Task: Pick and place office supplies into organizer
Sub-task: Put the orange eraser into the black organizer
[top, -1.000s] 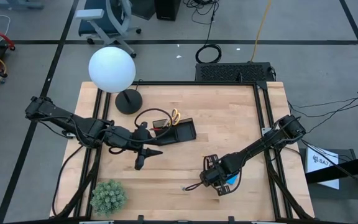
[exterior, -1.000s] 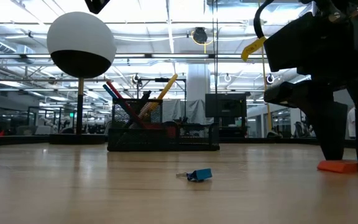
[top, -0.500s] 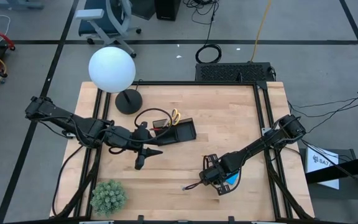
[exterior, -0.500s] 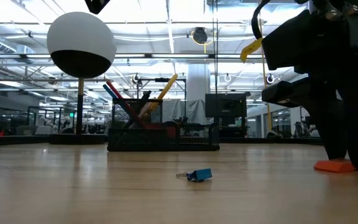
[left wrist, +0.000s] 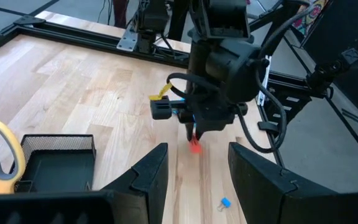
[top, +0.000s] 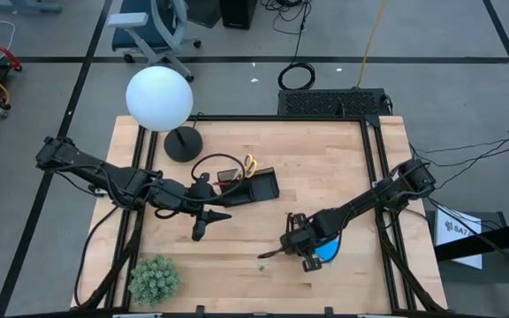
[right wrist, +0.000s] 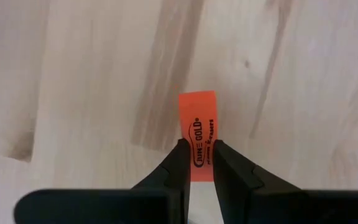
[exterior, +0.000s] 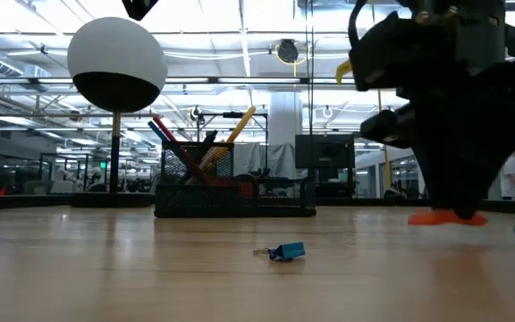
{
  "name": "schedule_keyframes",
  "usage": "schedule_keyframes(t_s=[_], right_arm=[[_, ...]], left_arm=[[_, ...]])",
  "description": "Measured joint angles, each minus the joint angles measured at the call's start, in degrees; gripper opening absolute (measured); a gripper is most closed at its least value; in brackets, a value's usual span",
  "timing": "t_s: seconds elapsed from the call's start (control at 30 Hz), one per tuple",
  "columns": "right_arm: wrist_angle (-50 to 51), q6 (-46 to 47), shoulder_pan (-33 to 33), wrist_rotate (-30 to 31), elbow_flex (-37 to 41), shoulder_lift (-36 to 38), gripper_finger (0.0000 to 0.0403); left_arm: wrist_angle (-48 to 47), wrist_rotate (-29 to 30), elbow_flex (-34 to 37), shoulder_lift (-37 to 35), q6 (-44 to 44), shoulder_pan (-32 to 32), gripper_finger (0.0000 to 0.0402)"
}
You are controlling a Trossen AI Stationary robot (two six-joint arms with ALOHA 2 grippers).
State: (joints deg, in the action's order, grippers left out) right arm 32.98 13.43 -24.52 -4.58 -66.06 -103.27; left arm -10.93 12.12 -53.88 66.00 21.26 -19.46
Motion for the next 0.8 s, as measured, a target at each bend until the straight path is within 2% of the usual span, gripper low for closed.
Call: schedule_keyframes(t_s=[0.37, 0.63, 0.8], right_arm=[[-0.3, 0.76, 1.77, -0.15, -0.04, 1.72, 0.0045], [-1.98, 1.95, 3.6, 0.25, -0.04, 4.0, 0.0045], [-3.61, 3.04, 5.34, 2.86, -0.04, 5.16, 0.0045]], left_arm=[[1.98, 0.04, -0.01, -0.65, -0.2, 0.14, 0.0161], [1.66, 0.39, 0.01, -4.53, -2.43, 1.51, 0.0161], [1.12, 0.44, 0.01, -7.75, -3.13, 3.29, 0.0161]])
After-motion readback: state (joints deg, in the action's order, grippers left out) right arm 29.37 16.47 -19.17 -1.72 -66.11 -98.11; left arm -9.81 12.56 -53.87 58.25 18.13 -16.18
